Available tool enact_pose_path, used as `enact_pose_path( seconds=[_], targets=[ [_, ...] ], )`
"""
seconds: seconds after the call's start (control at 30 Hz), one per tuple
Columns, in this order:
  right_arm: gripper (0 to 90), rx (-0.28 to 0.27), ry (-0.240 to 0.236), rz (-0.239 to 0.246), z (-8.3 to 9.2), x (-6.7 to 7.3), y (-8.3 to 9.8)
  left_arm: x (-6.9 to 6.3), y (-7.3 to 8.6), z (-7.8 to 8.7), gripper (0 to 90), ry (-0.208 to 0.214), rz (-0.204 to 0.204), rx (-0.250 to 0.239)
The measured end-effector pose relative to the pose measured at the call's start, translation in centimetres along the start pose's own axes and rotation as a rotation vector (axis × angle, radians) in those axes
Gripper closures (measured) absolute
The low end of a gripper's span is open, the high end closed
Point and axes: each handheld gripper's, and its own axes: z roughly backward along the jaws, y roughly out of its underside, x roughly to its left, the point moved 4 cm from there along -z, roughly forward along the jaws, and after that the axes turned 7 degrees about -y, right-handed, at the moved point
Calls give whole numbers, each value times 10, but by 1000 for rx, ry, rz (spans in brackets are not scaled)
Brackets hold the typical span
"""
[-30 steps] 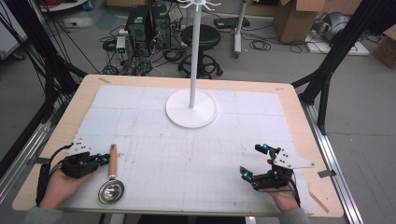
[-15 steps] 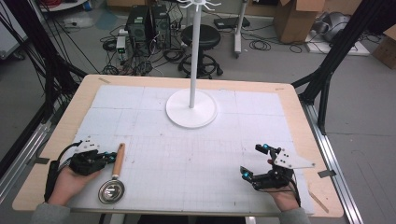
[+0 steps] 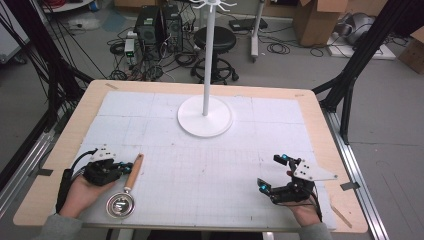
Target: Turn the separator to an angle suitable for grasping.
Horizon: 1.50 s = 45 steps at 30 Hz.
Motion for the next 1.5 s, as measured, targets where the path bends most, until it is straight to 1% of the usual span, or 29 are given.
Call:
enact_pose_path(
  seconds=[0.1, 0.2, 0.27, 0.43, 0.77, 0.87, 1.0, 1.2, 1.27, 1.3, 1.5],
  targets=[
    [7, -3, 3, -2, 1, 0, 0, -3, -2, -2, 899, 6, -1, 1],
    [7, -2, 3, 1, 1, 0, 0, -4, -3, -3, 898, 9, -4, 4],
    [7, -3, 3, 3, 1, 0, 0, -4, -3, -3, 898, 11, -7, 7],
    [7, -1, 4, 4, 1, 0, 0, -2, -4, -5, 898, 5, 1, 7],
    [7, -2, 3, 4, 1, 0, 0, -4, -14, -14, 898, 7, -4, 33],
    [7, -1, 4, 5, 1, -1, 0, -6, -16, -18, 898, 9, -3, 31],
    [7, 1, 5, 1, 2, 0, 1, -6, -19, -20, 898, 7, -7, 41],
    [7, 1, 5, -5, 3, 0, 1, -12, -24, -25, 898, 11, -23, 53],
    [7, 0, 6, 1, 3, 0, 1, -15, -26, -26, 898, 18, -26, 54],
    [7, -2, 9, 2, 3, -1, 1, -17, -27, -27, 898, 22, -36, 55],
    [7, -1, 9, -5, 5, -1, 2, -23, -31, -31, 898, 32, -45, 57]
  ],
)
